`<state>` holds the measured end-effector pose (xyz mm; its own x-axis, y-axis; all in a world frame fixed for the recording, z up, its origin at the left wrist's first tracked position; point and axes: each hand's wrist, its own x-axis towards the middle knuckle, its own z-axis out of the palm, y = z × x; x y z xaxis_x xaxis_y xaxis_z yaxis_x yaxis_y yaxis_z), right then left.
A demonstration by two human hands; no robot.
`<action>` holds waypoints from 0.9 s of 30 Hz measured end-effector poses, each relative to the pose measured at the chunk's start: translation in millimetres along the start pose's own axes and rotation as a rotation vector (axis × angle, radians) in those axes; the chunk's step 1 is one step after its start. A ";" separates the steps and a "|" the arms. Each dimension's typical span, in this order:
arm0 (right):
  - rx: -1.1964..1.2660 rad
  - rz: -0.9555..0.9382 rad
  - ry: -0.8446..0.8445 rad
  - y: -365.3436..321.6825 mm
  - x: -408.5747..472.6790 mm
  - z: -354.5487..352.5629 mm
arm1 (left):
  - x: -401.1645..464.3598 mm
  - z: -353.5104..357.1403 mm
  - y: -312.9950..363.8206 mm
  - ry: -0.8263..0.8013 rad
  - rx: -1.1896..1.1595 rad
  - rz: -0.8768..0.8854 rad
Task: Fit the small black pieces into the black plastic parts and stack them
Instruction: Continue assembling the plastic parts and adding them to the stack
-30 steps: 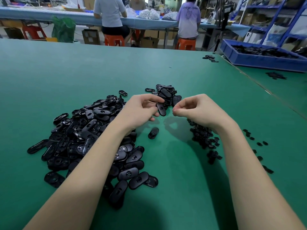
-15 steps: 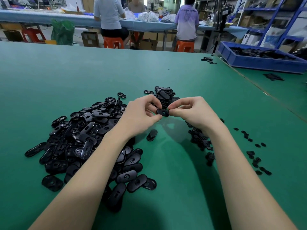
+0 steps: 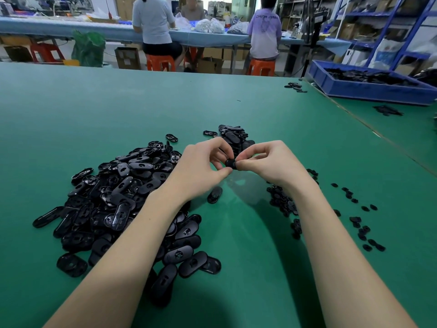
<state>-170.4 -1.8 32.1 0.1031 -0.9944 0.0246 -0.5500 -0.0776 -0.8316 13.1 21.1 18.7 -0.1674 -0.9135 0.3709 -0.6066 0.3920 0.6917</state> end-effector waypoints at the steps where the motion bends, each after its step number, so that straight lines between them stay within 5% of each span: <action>1: -0.004 -0.006 0.008 0.4 0.4 0.2 | 0.0 0.6 0.4 0.004 0.012 0.010; 9: 0.044 -0.065 -0.026 9.4 1.9 0.0 | 0.8 -5.0 -1.6 0.024 -0.046 -0.015; 17: -0.294 -0.196 0.082 8.2 3.7 10.4 | 1.4 2.2 -4.7 -0.091 0.417 -0.014; 27: -0.260 -0.227 0.018 11.0 4.4 12.1 | 0.3 4.9 -10.4 -0.030 0.444 -0.020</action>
<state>-165.9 -6.1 16.4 0.2339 -0.9505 0.2048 -0.7073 -0.3109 -0.6349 15.5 16.2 8.6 -0.1712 -0.9258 0.3372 -0.8838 0.2955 0.3627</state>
